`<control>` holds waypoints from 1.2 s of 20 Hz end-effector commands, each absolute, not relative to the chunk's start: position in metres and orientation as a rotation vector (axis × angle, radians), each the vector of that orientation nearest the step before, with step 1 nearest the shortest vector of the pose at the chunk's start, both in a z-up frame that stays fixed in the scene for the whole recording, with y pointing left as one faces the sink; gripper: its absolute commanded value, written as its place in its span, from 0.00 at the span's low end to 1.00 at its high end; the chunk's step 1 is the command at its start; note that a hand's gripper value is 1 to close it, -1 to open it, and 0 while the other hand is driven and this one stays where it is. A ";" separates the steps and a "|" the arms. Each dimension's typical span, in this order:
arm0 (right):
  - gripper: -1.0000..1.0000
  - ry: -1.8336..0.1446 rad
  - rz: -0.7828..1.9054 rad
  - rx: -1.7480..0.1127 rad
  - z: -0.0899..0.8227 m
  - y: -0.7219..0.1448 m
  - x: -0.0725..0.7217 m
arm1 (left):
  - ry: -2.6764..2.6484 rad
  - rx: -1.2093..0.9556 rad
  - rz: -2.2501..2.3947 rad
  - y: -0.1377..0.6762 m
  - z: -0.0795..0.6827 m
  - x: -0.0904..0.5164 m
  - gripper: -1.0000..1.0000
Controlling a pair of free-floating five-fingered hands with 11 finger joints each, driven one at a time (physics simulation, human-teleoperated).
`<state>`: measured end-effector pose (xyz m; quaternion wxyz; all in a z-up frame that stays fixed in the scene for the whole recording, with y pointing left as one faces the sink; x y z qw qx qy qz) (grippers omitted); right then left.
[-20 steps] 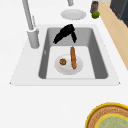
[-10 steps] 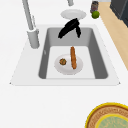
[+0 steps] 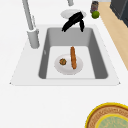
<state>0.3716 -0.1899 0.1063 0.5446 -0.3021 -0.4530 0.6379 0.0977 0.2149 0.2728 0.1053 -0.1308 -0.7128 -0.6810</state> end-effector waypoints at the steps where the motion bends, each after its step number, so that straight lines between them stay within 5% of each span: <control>1: 0.00 -1.111 1.513 -0.682 0.110 -0.204 0.351 | -2.100 -0.386 -2.007 0.215 0.273 0.098 0.50; 24: 0.00 -1.042 1.534 -0.640 0.166 -0.238 0.247 | -2.100 -0.386 -2.007 0.215 0.273 0.098 0.50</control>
